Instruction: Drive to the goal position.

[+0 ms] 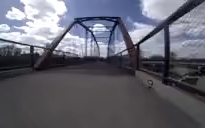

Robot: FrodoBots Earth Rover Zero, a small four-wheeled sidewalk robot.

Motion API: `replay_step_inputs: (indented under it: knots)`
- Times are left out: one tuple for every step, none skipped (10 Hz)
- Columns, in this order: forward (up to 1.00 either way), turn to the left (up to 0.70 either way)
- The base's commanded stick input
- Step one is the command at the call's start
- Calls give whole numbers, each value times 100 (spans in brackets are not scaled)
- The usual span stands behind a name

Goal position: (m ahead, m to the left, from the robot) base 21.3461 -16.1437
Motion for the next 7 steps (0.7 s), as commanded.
replay_step_inputs:
  knots:
    - [100,-3]
    - [100,-27]
    - [100,-27]
    - [100,0]
    - [100,0]
    - [100,0]
    - [100,0]
